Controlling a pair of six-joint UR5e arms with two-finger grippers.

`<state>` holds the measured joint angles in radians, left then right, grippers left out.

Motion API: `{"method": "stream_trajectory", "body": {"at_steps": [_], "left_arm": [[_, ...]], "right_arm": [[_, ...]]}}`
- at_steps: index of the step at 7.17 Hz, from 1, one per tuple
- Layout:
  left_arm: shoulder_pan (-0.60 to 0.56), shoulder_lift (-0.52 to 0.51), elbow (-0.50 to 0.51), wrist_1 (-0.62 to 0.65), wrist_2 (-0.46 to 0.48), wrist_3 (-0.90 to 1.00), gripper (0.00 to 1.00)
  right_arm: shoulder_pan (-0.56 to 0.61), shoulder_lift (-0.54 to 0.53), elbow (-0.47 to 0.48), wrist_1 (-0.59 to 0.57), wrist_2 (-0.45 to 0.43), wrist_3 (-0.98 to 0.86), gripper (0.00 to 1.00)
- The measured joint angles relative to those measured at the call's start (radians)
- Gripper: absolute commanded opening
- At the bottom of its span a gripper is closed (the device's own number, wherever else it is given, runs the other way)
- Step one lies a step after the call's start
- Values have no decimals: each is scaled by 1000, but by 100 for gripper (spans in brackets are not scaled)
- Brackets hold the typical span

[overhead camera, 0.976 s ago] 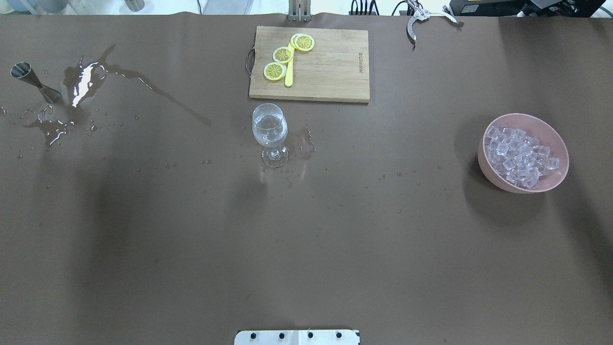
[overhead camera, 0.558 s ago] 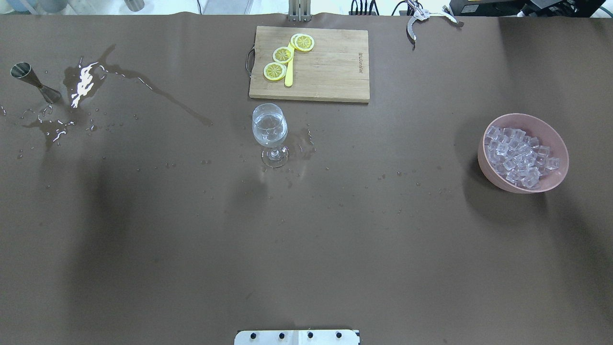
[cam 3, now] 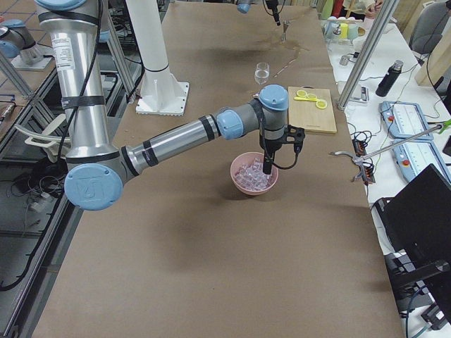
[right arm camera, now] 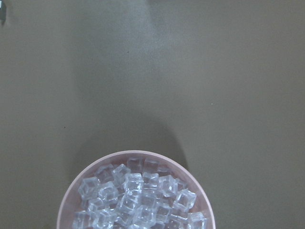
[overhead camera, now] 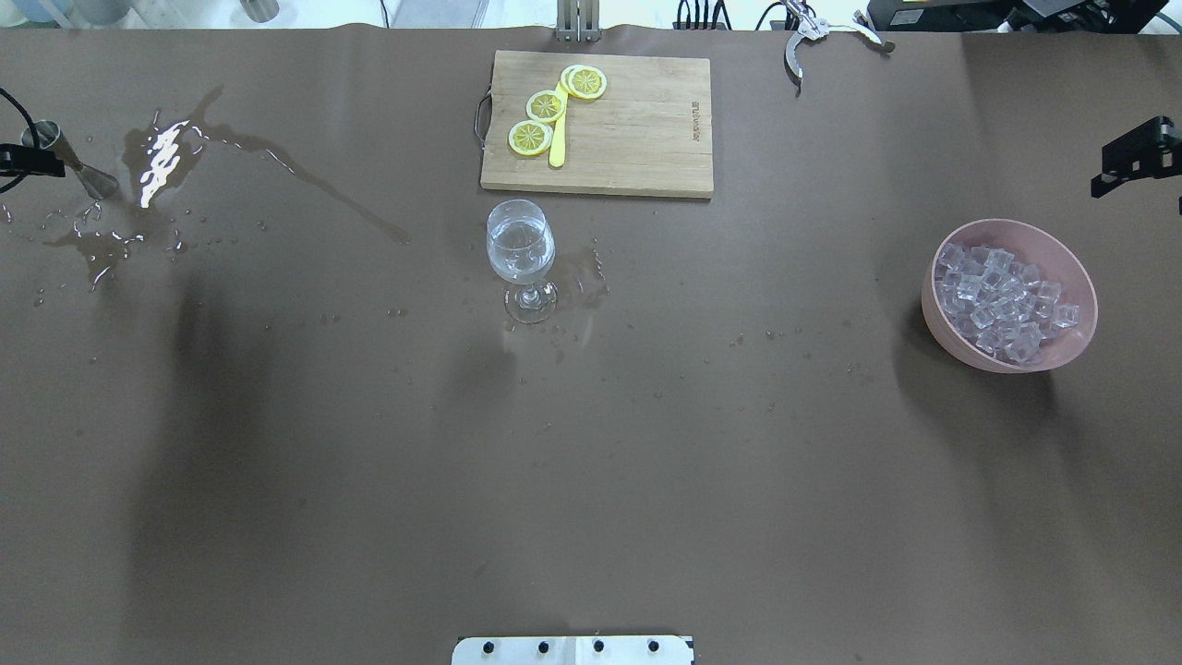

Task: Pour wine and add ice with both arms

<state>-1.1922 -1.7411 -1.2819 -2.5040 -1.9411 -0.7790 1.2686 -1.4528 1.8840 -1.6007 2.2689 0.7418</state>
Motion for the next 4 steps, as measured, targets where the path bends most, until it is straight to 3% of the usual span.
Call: {"method": "stream_trajectory", "body": {"at_steps": [4], "left_arm": [[102,-1,103,-256,274,-105,94]], "right_arm": [[-81,9,-61,5,-16,156,100]]}}
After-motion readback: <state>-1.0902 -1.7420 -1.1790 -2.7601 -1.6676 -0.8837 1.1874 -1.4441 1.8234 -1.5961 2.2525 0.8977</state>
